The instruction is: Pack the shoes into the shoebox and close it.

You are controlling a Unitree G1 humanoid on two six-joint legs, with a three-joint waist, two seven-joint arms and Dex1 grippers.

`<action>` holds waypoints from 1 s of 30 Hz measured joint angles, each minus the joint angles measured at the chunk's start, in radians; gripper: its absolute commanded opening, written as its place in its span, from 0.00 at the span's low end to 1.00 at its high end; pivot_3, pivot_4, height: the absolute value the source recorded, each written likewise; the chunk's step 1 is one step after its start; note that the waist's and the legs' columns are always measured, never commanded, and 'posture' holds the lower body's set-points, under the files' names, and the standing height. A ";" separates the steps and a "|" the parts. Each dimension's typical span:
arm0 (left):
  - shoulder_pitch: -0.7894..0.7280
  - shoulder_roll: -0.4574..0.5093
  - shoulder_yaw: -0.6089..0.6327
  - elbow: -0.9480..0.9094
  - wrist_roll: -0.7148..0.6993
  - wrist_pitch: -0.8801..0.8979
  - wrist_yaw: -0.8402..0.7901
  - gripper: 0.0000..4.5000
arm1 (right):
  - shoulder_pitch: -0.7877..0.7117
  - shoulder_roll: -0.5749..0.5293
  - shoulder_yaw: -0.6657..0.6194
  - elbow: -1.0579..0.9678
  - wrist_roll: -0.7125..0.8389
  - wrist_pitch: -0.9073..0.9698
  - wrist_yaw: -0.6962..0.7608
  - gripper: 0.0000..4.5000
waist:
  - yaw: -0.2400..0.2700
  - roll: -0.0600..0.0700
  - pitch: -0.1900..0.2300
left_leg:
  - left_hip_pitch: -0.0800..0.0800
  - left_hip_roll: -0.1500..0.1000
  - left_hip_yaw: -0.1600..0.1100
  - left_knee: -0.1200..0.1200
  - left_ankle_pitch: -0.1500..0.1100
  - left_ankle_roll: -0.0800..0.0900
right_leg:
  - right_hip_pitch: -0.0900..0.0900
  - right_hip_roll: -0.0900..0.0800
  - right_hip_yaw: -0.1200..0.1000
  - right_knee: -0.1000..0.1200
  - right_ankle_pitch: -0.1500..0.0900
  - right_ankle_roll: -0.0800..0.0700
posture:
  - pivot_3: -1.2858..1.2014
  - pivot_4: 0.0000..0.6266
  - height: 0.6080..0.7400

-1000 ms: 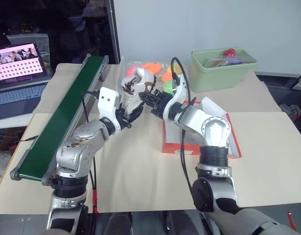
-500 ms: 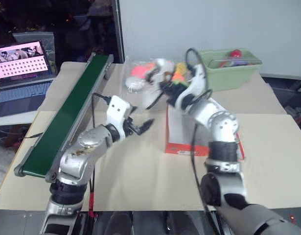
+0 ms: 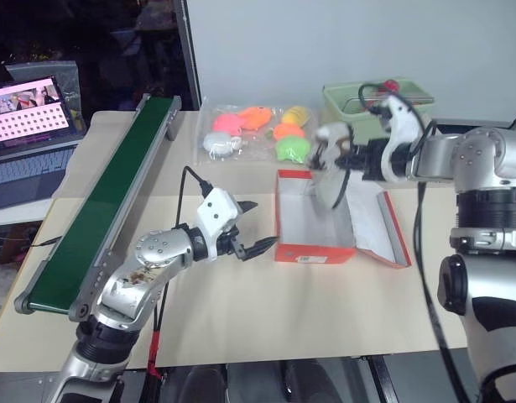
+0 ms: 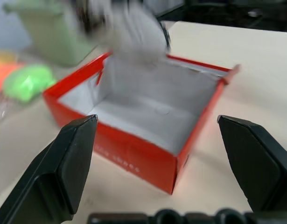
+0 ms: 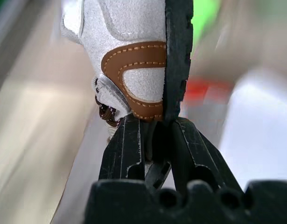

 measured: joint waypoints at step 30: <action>0.008 -0.023 0.046 -0.001 0.024 -0.022 0.063 1.00 | 0.020 0.056 0.240 0.008 -0.316 -0.206 0.302 0.74 | 0.012 0.000 0.000 | 0.000 -0.001 -0.001 0.001 0.000 0.000 | 0.000 -0.001 -0.001 0.002 0.000 0.001 | 0.52 0.24 0.92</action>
